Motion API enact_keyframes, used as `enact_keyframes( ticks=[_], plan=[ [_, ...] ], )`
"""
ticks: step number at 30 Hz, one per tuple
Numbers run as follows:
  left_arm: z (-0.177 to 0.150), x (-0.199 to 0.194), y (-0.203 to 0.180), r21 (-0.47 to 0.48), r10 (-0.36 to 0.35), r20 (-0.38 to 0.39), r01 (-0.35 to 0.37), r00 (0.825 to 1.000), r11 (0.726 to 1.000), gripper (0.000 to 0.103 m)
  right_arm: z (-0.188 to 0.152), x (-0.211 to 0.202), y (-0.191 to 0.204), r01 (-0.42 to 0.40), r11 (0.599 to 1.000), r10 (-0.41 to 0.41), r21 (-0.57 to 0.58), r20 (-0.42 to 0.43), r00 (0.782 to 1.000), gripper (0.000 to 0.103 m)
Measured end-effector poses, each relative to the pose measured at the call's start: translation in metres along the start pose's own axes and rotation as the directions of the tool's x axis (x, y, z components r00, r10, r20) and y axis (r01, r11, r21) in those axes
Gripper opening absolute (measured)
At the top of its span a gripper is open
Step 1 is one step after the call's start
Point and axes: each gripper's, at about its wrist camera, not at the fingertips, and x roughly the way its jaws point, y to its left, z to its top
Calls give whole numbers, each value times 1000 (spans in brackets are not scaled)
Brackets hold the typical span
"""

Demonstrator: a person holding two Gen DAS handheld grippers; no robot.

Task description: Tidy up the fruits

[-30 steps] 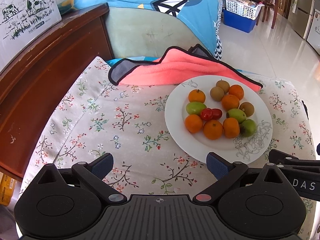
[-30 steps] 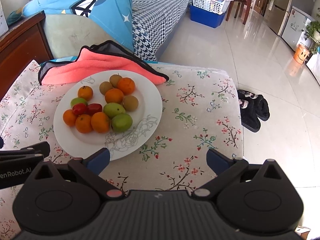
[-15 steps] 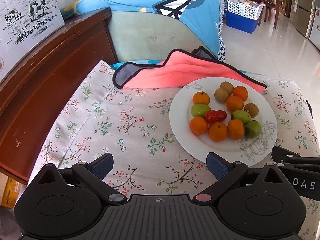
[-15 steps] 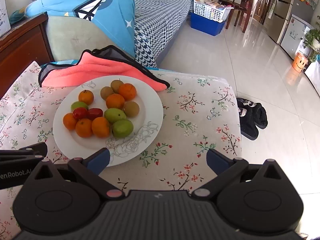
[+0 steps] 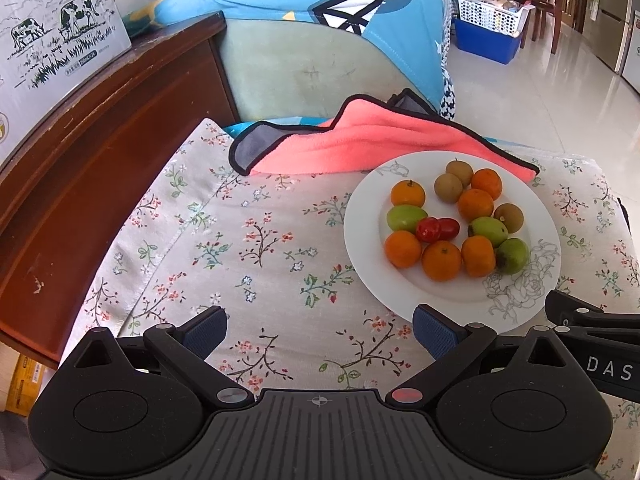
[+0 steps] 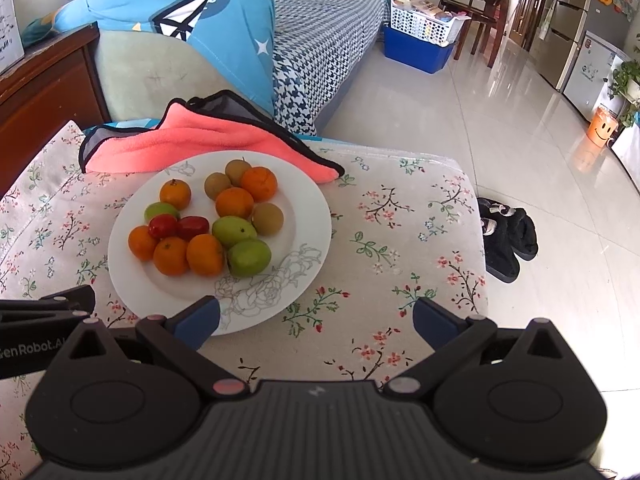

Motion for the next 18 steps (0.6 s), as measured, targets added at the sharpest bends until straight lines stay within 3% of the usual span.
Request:
enact_keyframes(
  ticks=[18],
  plan=[
    [-10,1,1,28,41,-17,-41,999,999,100,-8,5,9,-5,999,6,-49,2,1000,102]
  ],
)
